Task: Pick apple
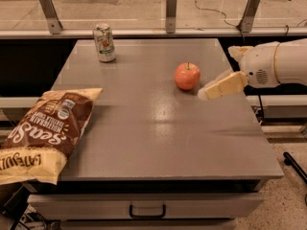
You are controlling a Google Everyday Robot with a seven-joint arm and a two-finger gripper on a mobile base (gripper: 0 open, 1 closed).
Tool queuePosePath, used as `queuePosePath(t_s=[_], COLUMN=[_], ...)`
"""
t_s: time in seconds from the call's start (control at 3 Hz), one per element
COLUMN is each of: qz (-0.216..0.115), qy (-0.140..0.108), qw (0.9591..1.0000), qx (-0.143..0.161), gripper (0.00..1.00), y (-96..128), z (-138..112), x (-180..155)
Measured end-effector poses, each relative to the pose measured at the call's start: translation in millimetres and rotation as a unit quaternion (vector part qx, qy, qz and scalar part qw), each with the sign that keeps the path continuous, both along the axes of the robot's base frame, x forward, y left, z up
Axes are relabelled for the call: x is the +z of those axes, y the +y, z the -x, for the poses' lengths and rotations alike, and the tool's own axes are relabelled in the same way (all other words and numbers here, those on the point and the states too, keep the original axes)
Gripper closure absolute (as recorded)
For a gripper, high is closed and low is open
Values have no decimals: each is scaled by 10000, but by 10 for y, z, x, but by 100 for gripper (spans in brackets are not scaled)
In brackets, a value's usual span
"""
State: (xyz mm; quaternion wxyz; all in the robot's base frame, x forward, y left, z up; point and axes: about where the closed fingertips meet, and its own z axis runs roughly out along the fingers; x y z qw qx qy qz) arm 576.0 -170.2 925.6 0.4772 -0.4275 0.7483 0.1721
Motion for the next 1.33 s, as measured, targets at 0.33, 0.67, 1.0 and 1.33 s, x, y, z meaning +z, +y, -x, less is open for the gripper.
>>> queuePosePath(t_s=[0.33, 0.67, 1.0, 1.33], qz=[-222, -395, -564, -640], qy=[21, 55, 102, 171], qw=[9997, 9990, 9979, 9971], qx=[-84, -202, -293, -364], gripper=[0, 0, 0, 0], y=[115, 229, 348, 461], z=[-187, -407, -613, -710], x=[-103, -154, -189, -286])
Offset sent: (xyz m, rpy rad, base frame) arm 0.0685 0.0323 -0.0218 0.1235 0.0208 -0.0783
